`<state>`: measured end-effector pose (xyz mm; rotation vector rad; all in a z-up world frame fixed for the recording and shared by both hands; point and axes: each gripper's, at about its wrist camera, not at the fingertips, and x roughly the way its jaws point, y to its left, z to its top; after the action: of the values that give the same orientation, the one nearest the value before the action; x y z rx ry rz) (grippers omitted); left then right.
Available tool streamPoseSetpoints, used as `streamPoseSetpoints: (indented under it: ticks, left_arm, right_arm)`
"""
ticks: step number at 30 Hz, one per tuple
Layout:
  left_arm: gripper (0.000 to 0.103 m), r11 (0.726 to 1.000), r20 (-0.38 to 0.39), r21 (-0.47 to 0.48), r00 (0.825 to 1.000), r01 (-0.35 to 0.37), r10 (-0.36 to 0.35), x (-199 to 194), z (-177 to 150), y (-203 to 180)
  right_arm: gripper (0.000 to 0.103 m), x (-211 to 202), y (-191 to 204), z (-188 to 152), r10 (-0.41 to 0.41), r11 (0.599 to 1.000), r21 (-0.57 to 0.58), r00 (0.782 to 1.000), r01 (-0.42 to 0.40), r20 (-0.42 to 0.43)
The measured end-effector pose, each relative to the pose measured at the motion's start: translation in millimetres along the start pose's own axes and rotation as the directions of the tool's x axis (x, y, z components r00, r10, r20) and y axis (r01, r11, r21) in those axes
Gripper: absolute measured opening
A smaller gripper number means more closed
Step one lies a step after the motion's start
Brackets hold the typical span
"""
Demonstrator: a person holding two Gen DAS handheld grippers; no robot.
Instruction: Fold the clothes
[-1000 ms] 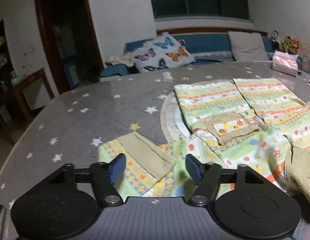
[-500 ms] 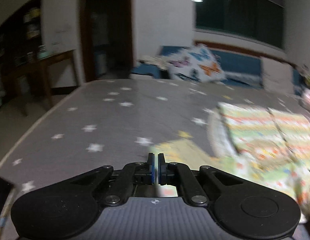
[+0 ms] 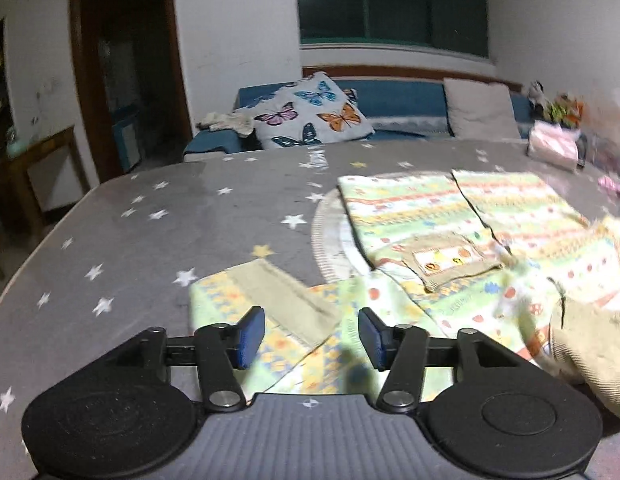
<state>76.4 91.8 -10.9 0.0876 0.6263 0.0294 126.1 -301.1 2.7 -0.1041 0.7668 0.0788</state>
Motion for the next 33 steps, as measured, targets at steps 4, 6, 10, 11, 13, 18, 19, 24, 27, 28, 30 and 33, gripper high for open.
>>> streamPoseSetpoints:
  ticks: [4, 6, 10, 11, 13, 18, 19, 24, 27, 28, 30, 33]
  left_arm:
    - [0.039, 1.000, -0.040, -0.012, 0.999, -0.002, 0.001, 19.4, -0.9, -1.1]
    - [0.026, 0.999, -0.036, -0.045, 0.999, -0.007, 0.005, 22.2, -2.4, 7.2]
    - [0.006, 0.992, -0.009, -0.128, 1.000, -0.014, 0.013, 13.3, -1.6, 30.3]
    - [0.005, 0.989, 0.004, -0.144, 1.000, -0.030, 0.031, 9.1, -0.7, 36.3]
    - [0.005, 0.981, 0.032, -0.178, 0.996, -0.074, 0.081, -0.7, 1.2, 49.0]
    - [0.005, 0.933, 0.048, -0.303, 0.974, -0.195, 0.220, -26.0, -4.5, 92.4]
    - [0.005, 0.921, 0.035, -0.321, 0.969, -0.221, 0.244, -28.5, -7.2, 101.3]
    - [0.004, 0.876, -0.051, -0.366, 0.947, -0.314, 0.318, -31.2, -23.5, 131.0]
    - [0.004, 0.871, -0.066, -0.374, 0.945, -0.320, 0.319, -33.8, -30.3, 135.1]
    - [0.004, 0.870, -0.069, -0.375, 0.945, -0.321, 0.319, -34.8, -31.6, 135.2]
    - [0.004, 0.869, -0.069, -0.376, 0.945, -0.322, 0.320, -37.3, -32.5, 133.5]
    - [0.004, 0.866, -0.061, -0.380, 0.943, -0.324, 0.326, -43.0, -32.6, 131.5]
  right_arm:
    - [0.094, -2.9, 0.5, -0.6, 0.003, 1.000, -0.002, 1.000, -0.003, 0.002]
    - [0.094, -4.0, 1.1, -1.4, 0.005, 1.000, -0.004, 1.000, -0.005, 0.001]
    - [0.094, -6.3, 5.3, -0.4, 0.013, 1.000, -0.017, 1.000, -0.013, 0.002]
    - [0.094, -7.0, 6.9, 0.2, 0.016, 1.000, -0.022, 1.000, -0.016, 0.004]
    - [0.094, -9.0, 10.7, 1.6, 0.024, 0.999, -0.032, 1.000, -0.024, 0.009]
    - [0.094, -14.3, 25.1, 5.3, 0.074, 0.995, -0.072, 0.997, -0.072, 0.019]
    - [0.094, -15.2, 28.2, 5.9, 0.085, 0.993, -0.080, 0.996, -0.083, 0.020]
    - [0.094, -18.8, 49.7, 5.2, 0.173, 0.976, -0.133, 0.985, -0.170, 0.009]
    - [0.094, -23.8, 69.5, 3.1, 0.246, 0.952, -0.187, 0.969, -0.242, -0.004]
    - [0.094, -25.5, 75.3, 2.4, 0.270, 0.942, -0.201, 0.963, -0.267, -0.011]
    - [0.094, -31.0, 89.8, 0.7, 0.342, 0.912, -0.229, 0.939, -0.340, -0.033]
    - [0.093, -40.8, 120.6, -5.7, 0.430, 0.855, -0.290, 0.900, -0.430, -0.068]
